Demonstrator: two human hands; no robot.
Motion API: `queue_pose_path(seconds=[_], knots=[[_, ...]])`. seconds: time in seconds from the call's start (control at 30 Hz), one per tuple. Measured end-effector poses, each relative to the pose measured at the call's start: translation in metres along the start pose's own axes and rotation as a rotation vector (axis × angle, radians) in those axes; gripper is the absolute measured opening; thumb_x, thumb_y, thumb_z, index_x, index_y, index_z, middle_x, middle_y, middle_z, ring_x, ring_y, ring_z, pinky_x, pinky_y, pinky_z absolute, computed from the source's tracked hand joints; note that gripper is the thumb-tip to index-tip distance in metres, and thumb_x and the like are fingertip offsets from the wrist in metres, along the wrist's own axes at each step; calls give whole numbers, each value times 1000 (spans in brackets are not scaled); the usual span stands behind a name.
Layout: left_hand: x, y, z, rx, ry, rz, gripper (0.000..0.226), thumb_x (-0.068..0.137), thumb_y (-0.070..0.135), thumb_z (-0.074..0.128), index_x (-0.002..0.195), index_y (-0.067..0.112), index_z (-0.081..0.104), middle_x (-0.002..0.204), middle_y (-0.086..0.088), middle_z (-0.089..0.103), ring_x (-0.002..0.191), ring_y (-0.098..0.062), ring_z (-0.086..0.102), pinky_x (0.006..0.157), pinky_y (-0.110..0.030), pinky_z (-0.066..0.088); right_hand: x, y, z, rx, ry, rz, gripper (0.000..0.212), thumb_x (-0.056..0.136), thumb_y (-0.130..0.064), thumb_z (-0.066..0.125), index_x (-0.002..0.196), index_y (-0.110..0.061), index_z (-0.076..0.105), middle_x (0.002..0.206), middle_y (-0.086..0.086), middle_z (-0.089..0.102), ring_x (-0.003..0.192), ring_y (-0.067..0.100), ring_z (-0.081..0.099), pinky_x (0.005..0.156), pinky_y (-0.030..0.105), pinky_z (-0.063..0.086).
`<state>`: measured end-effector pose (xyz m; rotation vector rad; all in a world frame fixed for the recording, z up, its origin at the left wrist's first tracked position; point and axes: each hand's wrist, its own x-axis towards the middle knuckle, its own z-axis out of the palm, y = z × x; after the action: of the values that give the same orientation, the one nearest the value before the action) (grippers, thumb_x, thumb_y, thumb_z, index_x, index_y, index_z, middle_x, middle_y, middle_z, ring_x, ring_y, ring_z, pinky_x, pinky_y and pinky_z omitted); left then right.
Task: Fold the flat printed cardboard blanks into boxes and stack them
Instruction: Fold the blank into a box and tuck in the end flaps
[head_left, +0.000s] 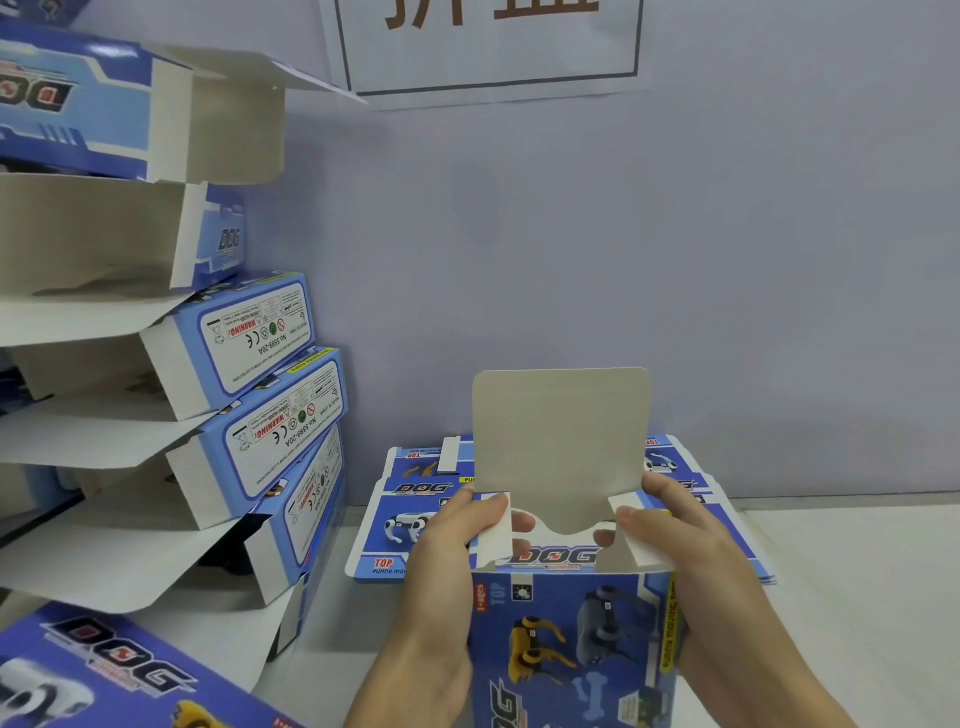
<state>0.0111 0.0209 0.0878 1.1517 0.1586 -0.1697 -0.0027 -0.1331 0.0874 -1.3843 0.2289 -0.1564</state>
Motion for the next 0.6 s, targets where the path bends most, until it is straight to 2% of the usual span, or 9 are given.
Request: queue_pose_path(seconds=[0.07, 0.13, 0.23, 0.3, 0.37, 0.43, 0.5, 0.53, 0.6], knots=[[-1, 5, -3, 49, -39, -24, 53, 90, 23, 61, 138, 4, 51, 103, -19, 75, 96, -39, 72, 76, -40, 59, 0, 1, 2, 41, 13, -9, 26, 91, -19, 62, 110, -36, 68, 111, 10, 72, 88, 31, 74, 93, 59, 53], [-4, 11, -4, 114, -55, -40, 42, 86, 22, 63, 124, 2, 61, 101, -16, 76, 95, -36, 73, 88, -49, 56, -3, 3, 3, 57, 7, -15, 25, 92, -24, 63, 113, -36, 66, 117, 10, 69, 89, 30, 74, 91, 56, 55], [-6, 16, 0, 116, -52, -59, 25, 88, 21, 64, 102, 0, 63, 100, -19, 75, 76, -29, 76, 79, -45, 59, -6, -1, 2, 83, 5, 1, 25, 95, -25, 60, 119, -31, 61, 122, 12, 65, 92, 32, 72, 86, 49, 57], [-6, 16, 3, 103, -25, -56, 29, 91, 20, 64, 110, -1, 59, 100, -17, 75, 68, -24, 74, 74, -41, 59, -11, -3, -4, 52, -124, -12, 26, 101, -18, 52, 126, -20, 56, 131, 19, 59, 97, 34, 67, 73, 24, 56], [-5, 15, 3, 119, -4, -59, 36, 93, 21, 63, 122, 0, 58, 98, -14, 77, 73, -25, 74, 84, -47, 57, -13, -1, -14, 216, -127, -36, 35, 104, -4, 37, 138, -3, 45, 147, 29, 43, 122, 41, 52, 53, 0, 37], [-5, 17, 3, 143, 15, -48, 36, 94, 23, 64, 125, 4, 58, 93, -10, 78, 76, -25, 74, 89, -48, 55, -12, -6, -11, 63, -93, -89, 30, 104, 3, 29, 128, 2, 48, 152, 32, 32, 125, 29, 43, 52, 0, 32], [-5, 18, 5, 201, 44, -23, 30, 95, 27, 63, 115, 6, 58, 84, -6, 77, 68, -19, 74, 81, -43, 57, -16, -12, -13, -295, -104, -200, 28, 106, -6, 32, 90, -10, 54, 142, 24, 47, 102, 16, 44, 57, 1, 31], [-6, 19, 7, 303, 79, 13, 27, 95, 31, 63, 110, 10, 55, 86, -5, 75, 68, -16, 73, 71, -36, 57, -19, -19, -14, -490, -119, -207, 25, 106, -16, 37, 89, -15, 56, 129, 14, 56, 95, 17, 48, 65, 4, 33], [-10, 23, 12, 682, 195, 142, 26, 94, 44, 61, 104, 24, 48, 100, -1, 66, 83, -14, 69, 52, -16, 46, -21, -31, -7, -541, -24, -182, 16, 98, -36, 54, 113, -30, 59, 116, -4, 59, 102, 14, 56, 78, 21, 43]])
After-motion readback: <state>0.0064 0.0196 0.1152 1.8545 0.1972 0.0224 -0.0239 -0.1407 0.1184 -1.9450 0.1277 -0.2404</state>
